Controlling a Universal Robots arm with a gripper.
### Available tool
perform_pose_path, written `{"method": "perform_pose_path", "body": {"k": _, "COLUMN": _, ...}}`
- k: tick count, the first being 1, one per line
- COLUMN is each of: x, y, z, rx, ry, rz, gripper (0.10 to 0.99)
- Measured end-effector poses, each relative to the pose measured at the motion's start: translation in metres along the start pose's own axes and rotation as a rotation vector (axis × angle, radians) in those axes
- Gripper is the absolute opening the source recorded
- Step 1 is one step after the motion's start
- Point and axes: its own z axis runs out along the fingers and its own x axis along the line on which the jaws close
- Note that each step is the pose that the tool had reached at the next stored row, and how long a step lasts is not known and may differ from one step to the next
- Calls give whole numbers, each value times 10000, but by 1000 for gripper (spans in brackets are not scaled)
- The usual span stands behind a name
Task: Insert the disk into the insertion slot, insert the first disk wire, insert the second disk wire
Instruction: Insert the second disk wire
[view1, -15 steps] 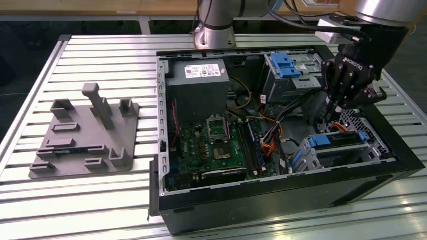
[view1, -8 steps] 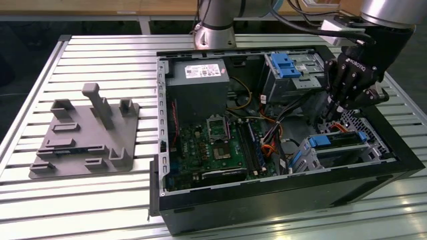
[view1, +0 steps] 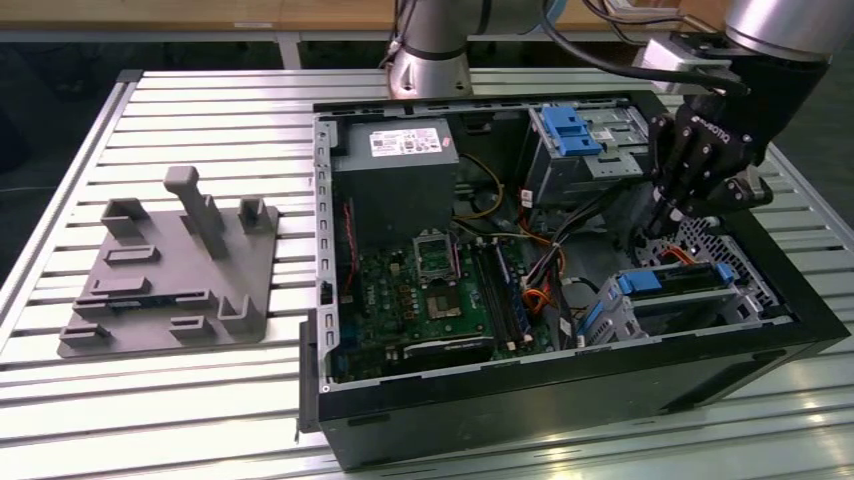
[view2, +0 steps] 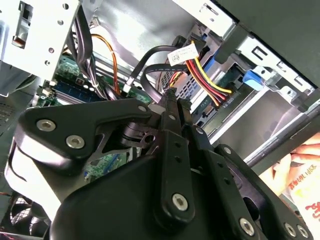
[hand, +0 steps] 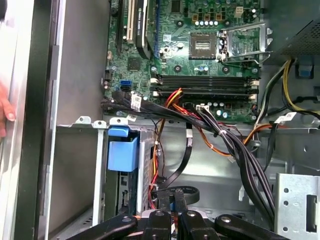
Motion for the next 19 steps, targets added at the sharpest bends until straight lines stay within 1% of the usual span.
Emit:
{"method": "perform_pose_path", "body": {"k": 2, "x": 18, "y": 1, "z": 2, "rx": -2, "ry": -34, "rz": 32, "gripper": 153}}
{"method": "perform_pose_path", "body": {"k": 6, "x": 20, "y": 2, "z": 3, "rx": -2, "ry": -36, "rz": 33, "gripper": 153}}
{"method": "perform_pose_path", "body": {"k": 7, "x": 26, "y": 2, "z": 3, "rx": -1, "ry": -48, "rz": 35, "gripper": 153}}
{"method": "perform_pose_path", "body": {"k": 13, "x": 54, "y": 3, "z": 7, "rx": 19, "ry": -395, "rz": 78, "gripper": 153}}
{"method": "perform_pose_path", "body": {"k": 14, "x": 62, "y": 4, "z": 7, "rx": 20, "ry": -434, "rz": 86, "gripper": 153}}
{"method": "perform_pose_path", "body": {"k": 19, "x": 130, "y": 9, "z": 16, "rx": 19, "ry": -484, "rz": 141, "gripper": 153}}
